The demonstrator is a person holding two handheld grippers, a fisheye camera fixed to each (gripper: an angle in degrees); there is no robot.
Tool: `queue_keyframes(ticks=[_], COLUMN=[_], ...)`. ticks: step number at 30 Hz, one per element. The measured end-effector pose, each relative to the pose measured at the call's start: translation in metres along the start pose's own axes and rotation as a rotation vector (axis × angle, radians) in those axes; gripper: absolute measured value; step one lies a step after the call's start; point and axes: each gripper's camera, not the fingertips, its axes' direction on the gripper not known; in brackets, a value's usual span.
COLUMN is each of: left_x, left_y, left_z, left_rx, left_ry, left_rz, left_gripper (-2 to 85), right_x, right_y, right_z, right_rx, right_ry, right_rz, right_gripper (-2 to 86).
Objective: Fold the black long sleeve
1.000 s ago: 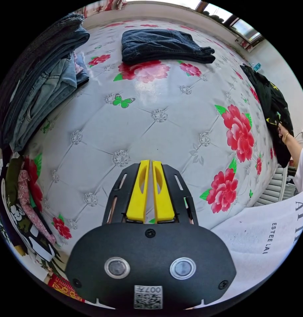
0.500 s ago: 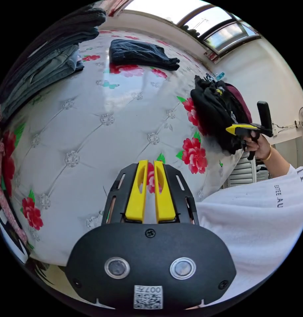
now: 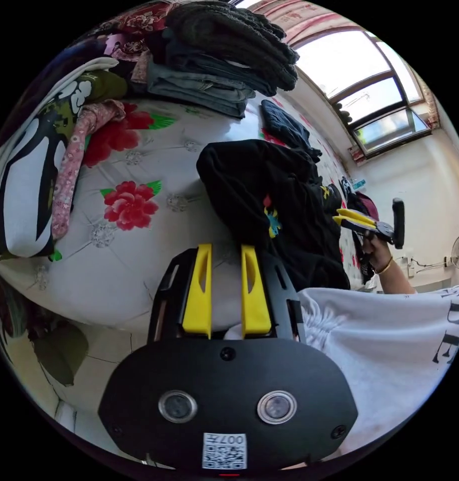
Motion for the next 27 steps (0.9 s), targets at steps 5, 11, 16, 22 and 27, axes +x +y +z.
queue_keyframes(ticks=[5, 11, 16, 22, 27], left_x=[0.025, 0.081, 0.139, 0.260, 0.189], left_y=[-0.014, -0.110, -0.193, -0.177, -0.138], left_z=[0.019, 0.095, 0.139, 0.139, 0.065], left_rx=[-0.034, -0.155, -0.194, -0.151, 0.067], left_ry=[0.020, -0.097, -0.129, -0.021, -0.242], left_rz=[0.110, 0.303, 0.402, 0.751, 0.611], left_gripper=[10.1, 7.2, 4.5, 5.4, 6.6], right_x=[0.047, -0.020, -0.069, -0.164, -0.133], right_y=[0.092, 0.113, 0.090, 0.037, 0.043], right_z=[0.049, 0.046, 0.045, 0.043, 0.016], right_rx=[-0.237, -0.144, -0.155, -0.165, -0.100], right_ry=[-0.112, 0.003, -0.476, -0.469, -0.460], right_rz=[0.170, 0.146, 0.042, -0.270, -0.322], right_gripper=[8.4, 3.8, 0.7, 1.2, 4.0])
